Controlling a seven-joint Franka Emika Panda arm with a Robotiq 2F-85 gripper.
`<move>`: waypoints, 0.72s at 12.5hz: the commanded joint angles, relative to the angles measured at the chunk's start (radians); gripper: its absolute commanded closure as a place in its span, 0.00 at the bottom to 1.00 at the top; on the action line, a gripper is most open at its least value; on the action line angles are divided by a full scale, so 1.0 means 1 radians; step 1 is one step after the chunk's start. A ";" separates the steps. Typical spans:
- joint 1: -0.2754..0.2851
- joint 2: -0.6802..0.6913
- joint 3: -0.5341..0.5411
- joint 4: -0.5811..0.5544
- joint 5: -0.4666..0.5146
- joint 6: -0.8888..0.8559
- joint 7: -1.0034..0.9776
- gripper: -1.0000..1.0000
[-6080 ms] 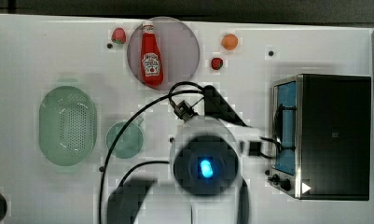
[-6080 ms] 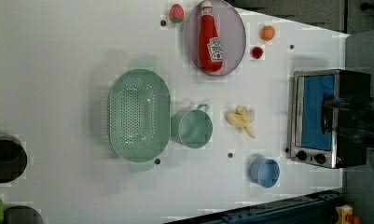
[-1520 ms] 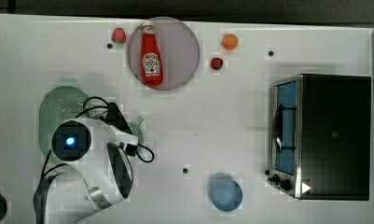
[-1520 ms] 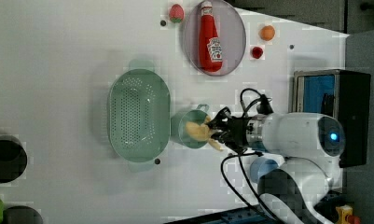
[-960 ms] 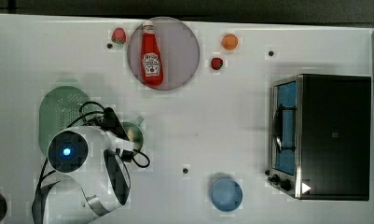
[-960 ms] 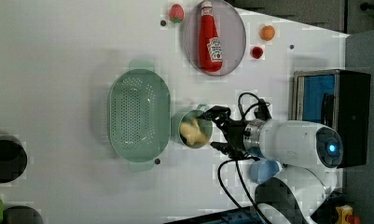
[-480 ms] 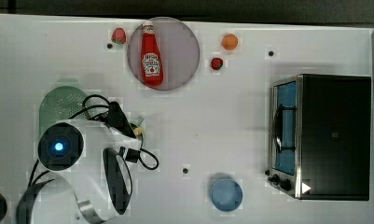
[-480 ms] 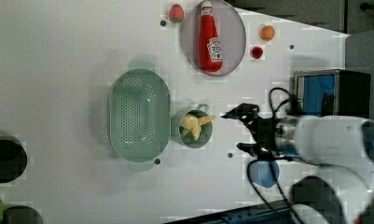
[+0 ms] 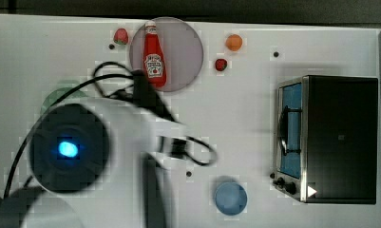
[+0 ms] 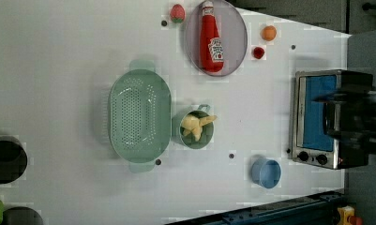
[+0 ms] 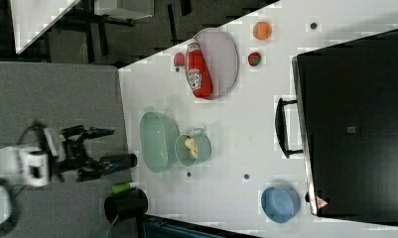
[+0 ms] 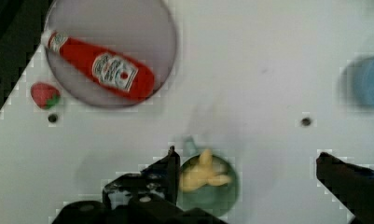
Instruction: Pick Banana and place it in mug.
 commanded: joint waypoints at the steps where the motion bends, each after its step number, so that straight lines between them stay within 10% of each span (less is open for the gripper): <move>1: -0.032 -0.059 -0.139 0.024 0.004 -0.098 -0.239 0.00; 9: -0.033 -0.062 -0.201 0.027 -0.045 -0.130 -0.312 0.00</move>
